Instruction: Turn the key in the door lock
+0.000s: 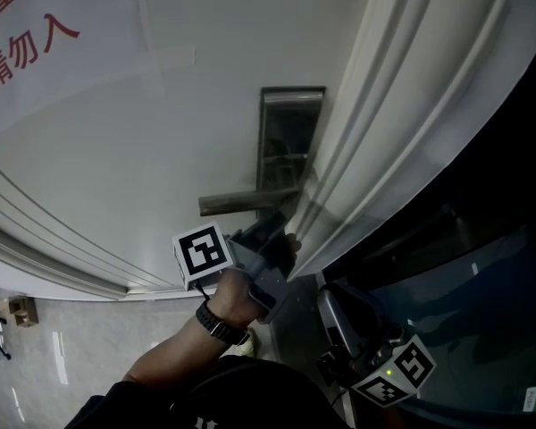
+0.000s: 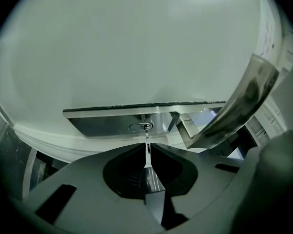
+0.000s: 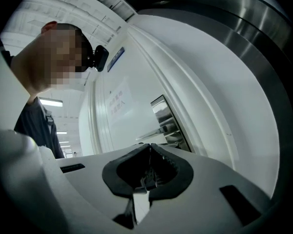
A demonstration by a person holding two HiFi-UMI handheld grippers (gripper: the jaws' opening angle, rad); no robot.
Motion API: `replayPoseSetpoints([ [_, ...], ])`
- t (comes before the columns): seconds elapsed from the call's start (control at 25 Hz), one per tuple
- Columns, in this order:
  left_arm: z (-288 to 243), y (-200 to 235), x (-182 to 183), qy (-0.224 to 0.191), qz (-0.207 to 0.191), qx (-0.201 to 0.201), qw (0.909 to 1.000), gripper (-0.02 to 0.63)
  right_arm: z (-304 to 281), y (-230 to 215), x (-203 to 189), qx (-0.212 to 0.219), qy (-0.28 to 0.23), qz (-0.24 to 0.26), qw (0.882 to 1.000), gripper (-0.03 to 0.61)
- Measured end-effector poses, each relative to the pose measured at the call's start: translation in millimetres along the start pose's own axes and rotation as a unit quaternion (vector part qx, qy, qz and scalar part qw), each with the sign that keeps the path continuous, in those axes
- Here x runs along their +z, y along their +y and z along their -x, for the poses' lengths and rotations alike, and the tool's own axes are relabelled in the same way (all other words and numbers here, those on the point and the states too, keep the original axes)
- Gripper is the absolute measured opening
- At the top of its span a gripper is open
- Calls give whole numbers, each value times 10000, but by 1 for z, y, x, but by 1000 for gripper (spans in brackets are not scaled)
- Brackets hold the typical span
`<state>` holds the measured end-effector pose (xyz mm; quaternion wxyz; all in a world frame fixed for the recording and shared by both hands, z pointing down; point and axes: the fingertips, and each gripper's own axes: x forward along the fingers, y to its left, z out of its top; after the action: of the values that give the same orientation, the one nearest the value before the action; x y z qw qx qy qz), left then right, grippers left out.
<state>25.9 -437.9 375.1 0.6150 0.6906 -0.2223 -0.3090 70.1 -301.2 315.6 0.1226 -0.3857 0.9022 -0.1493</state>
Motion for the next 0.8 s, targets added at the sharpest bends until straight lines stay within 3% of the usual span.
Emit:
replayPoseSetpoints([
  [0.24,6,-3,-5,21,-53,11,10000,9,-16,22,-4,371,203,184,9989,17],
  [0.8,22,-20,-37,237,-254,-101,9993,9,-2,54,1,627,117,268,9976,17],
])
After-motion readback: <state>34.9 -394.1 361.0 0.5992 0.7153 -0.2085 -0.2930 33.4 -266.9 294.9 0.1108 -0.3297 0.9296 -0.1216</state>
